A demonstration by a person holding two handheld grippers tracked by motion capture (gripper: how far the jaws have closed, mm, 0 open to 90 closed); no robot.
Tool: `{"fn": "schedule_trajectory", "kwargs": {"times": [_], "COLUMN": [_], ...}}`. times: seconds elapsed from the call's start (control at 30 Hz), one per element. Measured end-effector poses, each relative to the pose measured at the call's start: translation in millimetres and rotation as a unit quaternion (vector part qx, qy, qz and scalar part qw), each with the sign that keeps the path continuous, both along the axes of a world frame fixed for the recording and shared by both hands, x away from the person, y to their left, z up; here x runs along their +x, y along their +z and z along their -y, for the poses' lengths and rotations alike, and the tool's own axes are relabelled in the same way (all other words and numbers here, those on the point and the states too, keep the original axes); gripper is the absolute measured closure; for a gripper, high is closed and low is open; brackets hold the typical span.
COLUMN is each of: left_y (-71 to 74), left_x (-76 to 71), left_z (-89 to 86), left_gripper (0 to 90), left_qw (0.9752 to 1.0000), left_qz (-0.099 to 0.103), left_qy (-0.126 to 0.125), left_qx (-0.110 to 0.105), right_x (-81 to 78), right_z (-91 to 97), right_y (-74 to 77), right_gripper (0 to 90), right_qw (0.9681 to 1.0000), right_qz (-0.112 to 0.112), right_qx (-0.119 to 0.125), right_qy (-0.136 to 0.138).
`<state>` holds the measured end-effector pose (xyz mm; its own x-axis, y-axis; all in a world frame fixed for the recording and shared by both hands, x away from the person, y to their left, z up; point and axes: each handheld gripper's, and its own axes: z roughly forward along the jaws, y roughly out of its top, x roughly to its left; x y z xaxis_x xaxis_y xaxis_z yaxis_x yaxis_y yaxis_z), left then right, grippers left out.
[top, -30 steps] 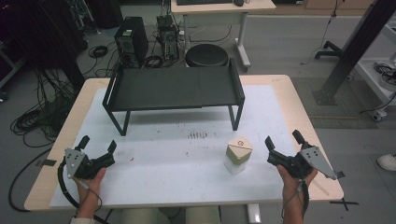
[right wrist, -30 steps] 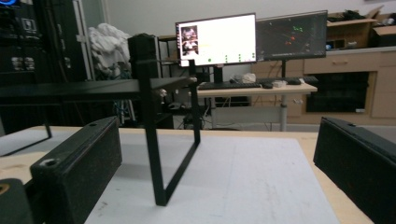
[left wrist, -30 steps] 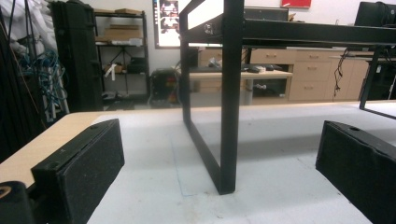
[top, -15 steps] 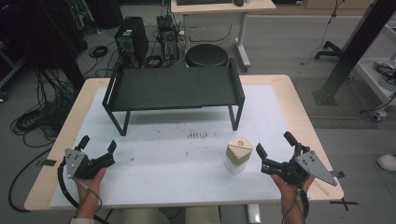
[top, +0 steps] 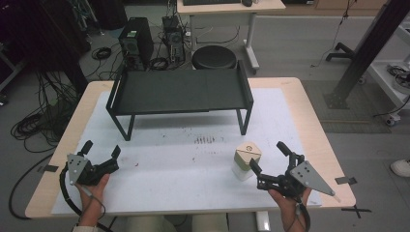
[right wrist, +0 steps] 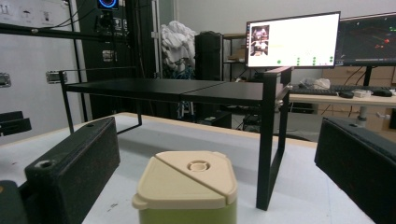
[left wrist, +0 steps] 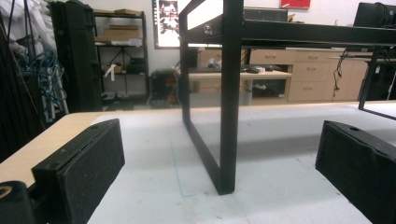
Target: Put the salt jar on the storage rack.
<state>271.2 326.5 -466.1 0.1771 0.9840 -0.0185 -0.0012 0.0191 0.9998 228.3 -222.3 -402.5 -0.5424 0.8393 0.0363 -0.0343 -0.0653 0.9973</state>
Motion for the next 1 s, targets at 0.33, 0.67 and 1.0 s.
{"fn": "schedule_trajectory", "kwargs": {"times": [0.33, 0.67, 1.0], "left_y": [0.0, 0.0, 0.0], "left_x": [0.0, -0.1, -0.1], "left_z": [0.0, 0.0, -0.1], "left_gripper": [1.6, 1.7, 1.7], "left_qw": [1.0, 1.0, 1.0], "left_qz": [0.0, 0.0, 0.0], "left_qy": [0.0, -0.001, -0.001], "left_qx": [0.0, 0.0, 0.0], "right_x": [-1.1, 3.4, 10.6], "right_z": [-9.3, -15.4, -21.1], "right_y": [-9.8, -23.7, -39.0], "right_gripper": [0.1, 0.1, 0.1], "right_qw": [0.9999, 0.9997, 0.9997], "right_qz": [-0.009, -0.02, -0.019], "right_qx": [-0.008, -0.013, -0.014], "right_qy": [0.006, 0.005, 0.001]}}
